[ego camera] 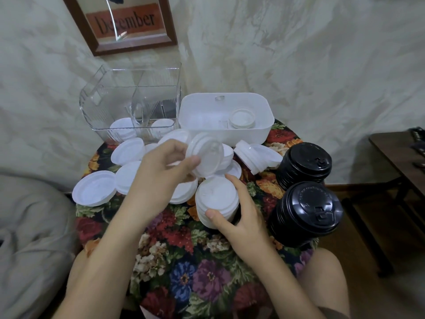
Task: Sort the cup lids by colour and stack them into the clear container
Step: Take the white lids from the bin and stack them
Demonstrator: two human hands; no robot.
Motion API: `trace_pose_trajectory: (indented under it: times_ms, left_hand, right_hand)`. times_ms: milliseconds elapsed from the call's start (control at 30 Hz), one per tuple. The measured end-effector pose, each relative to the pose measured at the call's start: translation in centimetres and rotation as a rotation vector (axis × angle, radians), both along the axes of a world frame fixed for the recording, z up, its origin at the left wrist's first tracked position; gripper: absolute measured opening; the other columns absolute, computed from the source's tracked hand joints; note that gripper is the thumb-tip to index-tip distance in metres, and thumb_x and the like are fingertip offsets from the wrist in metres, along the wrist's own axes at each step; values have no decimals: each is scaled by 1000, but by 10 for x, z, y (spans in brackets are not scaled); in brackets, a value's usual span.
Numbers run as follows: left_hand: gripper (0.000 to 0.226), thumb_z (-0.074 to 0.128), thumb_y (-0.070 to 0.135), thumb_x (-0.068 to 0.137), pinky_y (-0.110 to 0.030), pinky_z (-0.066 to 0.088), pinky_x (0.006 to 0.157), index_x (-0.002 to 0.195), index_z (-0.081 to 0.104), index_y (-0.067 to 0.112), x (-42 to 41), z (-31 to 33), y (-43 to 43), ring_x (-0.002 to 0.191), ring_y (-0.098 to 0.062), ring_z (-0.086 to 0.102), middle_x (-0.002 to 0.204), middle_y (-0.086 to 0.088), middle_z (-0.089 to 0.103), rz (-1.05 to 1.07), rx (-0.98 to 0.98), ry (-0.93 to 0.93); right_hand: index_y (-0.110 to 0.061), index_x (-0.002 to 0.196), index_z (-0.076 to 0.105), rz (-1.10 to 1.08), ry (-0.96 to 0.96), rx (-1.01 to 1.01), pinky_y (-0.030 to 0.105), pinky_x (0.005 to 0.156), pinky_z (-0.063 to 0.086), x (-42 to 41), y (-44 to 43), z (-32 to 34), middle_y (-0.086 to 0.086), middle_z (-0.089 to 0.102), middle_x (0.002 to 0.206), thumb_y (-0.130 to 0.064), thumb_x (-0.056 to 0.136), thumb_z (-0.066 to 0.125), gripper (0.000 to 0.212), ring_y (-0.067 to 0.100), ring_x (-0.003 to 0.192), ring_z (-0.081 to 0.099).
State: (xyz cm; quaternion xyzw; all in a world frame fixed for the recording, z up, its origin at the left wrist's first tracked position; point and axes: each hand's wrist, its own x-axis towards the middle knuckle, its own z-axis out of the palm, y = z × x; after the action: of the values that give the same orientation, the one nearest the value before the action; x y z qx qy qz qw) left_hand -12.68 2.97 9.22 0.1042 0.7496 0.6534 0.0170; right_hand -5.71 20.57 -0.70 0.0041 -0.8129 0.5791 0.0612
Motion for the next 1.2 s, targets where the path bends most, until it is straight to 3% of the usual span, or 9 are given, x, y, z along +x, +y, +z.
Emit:
trace_pose_trajectory:
  times_ms: [133, 267, 367, 467, 567, 700, 833, 967, 1200]
  left_hand:
    - [26, 67, 20, 93, -32, 62, 71, 119, 68, 17, 14, -19, -6, 81, -19, 73, 89, -3, 75, 2, 184, -175]
    - [24, 65, 18, 99, -29, 59, 67, 120, 73, 27, 14, -29, -10, 80, -14, 69, 95, 6, 75, -13, 99, -217]
    - [25, 69, 20, 96, -26, 55, 64, 117, 76, 32, 15, -31, -10, 87, -16, 68, 115, 3, 75, -60, 74, -241]
    - [26, 71, 22, 95, -26, 51, 62, 119, 76, 32, 14, -33, -5, 83, -14, 65, 117, 8, 75, -50, 9, -206]
    - [26, 71, 23, 95, -22, 48, 60, 120, 75, 32, 13, -37, -1, 75, -16, 59, 113, 6, 75, -31, -50, -161]
    - [26, 70, 25, 96, -25, 51, 66, 121, 75, 31, 14, -40, 0, 78, -19, 63, 114, 8, 74, -17, -88, -130]
    - [25, 69, 30, 97, -19, 47, 70, 120, 73, 37, 16, -45, -1, 80, -2, 62, 114, 11, 71, -30, -154, -117]
    - [27, 72, 39, 93, -13, 48, 65, 120, 73, 38, 20, -49, -2, 76, -1, 64, 97, 9, 74, -37, -143, -102]
    - [23, 70, 27, 97, -17, 51, 66, 119, 73, 34, 24, -55, -2, 77, -8, 66, 93, -1, 72, -43, -115, -68]
  right_hand:
    - [-47, 150, 37, 5, 26, -17, 40, 108, 47, -1, 0, -1, -22, 49, 146, -61, 84, 73, 76, 2, 135, 48]
    - [-46, 149, 38, 19, 45, -42, 34, 108, 46, 0, -1, 1, -23, 50, 146, -56, 86, 75, 74, 1, 135, 49]
    - [-50, 148, 36, 22, 62, -60, 19, 105, 42, 0, -1, 4, -31, 48, 144, -47, 87, 78, 74, -3, 136, 47]
    - [-54, 152, 22, 16, 76, -86, 4, 103, 34, 0, 0, 5, -46, 36, 146, -37, 87, 80, 89, -14, 139, 36]
    - [-52, 156, 19, 23, 76, -82, 4, 105, 32, -1, 0, 4, -49, 31, 148, -37, 86, 81, 95, -16, 141, 32]
    - [-47, 154, 32, 21, 84, -72, 22, 110, 37, -2, 2, 0, -33, 41, 151, -48, 85, 81, 85, -6, 142, 39]
    - [-60, 141, 37, 20, 92, -75, 20, 105, 41, 0, 0, 5, -30, 50, 143, -64, 80, 74, 72, -2, 136, 47]
    - [-46, 147, 41, 14, 95, -101, 29, 105, 46, 0, -1, 3, -24, 53, 142, -80, 77, 65, 82, 3, 134, 51]
    - [-59, 143, 34, 2, 75, -79, 7, 100, 39, -1, 0, 5, -47, 42, 139, -66, 80, 67, 72, -14, 133, 43]
